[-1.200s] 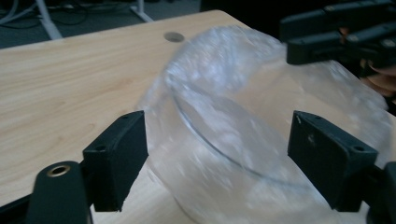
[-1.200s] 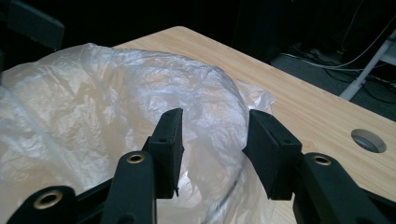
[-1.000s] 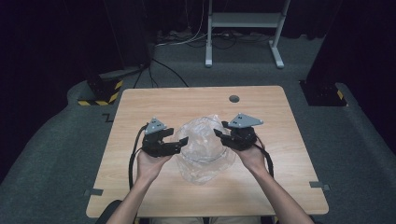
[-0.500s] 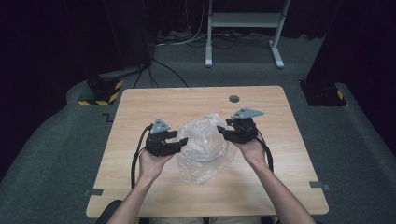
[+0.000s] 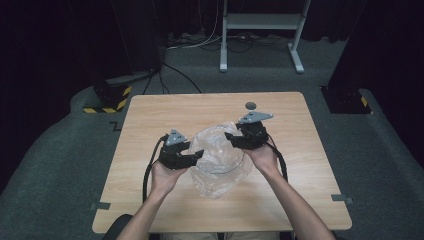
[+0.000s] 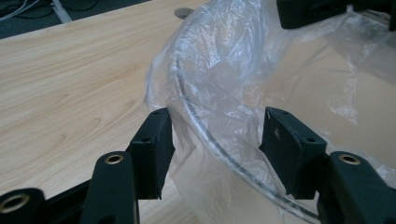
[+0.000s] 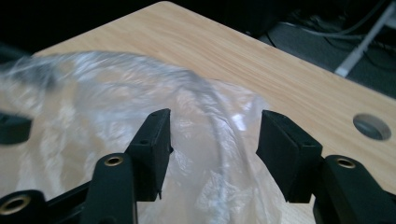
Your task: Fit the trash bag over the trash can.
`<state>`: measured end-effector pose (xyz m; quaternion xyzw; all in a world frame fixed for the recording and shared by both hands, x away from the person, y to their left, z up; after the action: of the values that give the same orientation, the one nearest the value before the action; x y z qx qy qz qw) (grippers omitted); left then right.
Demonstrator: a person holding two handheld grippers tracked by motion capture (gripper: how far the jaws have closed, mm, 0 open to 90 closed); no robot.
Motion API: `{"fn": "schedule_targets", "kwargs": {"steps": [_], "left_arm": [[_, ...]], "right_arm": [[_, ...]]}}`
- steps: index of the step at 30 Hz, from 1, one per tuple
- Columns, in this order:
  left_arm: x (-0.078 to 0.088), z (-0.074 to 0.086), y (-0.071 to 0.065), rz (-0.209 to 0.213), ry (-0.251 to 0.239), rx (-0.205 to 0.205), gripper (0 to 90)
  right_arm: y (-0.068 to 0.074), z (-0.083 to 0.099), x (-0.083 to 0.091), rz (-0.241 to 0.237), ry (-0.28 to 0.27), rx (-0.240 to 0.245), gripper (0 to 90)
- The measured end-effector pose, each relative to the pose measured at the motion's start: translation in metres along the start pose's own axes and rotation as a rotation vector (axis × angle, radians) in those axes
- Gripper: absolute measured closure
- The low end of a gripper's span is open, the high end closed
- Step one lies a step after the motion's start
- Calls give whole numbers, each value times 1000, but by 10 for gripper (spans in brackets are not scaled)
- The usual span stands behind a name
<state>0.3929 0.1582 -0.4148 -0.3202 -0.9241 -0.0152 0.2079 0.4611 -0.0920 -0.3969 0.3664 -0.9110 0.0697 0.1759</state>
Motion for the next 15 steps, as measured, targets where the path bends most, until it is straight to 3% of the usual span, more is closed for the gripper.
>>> {"fn": "schedule_targets", "kwargs": {"steps": [2, 5, 8, 12, 15], "left_arm": [[0, 0, 0, 4, 4, -5, 437], [0, 0, 0, 6, 9, -9, 437], [2, -1, 1, 1, 0, -10, 425], [9, -7, 7, -30, -79, 58, 327], [12, -11, 9, -44, -98, 55, 307]], "right_arm": [[-4, -1, -1, 15, 5, -25, 454], [-7, 0, 0, 48, 35, -11, 449], [-10, 2, 6, 25, 4, -27, 447], [-7, 2, 18, 2, -40, -17, 444], [-4, 5, 26, -4, -48, -6, 441]]}}
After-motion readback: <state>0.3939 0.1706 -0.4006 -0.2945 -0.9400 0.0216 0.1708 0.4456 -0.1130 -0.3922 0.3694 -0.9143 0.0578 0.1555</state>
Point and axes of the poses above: each handheld gripper's, and its own axes: x roughly backward along the jaws, z roughly out of its underside, y roughly to its left, the point moved 1 cm from there along -x, roughly forward along the jaws, and after that the axes turned 12 degrees about -y, right-handed, at the moved point
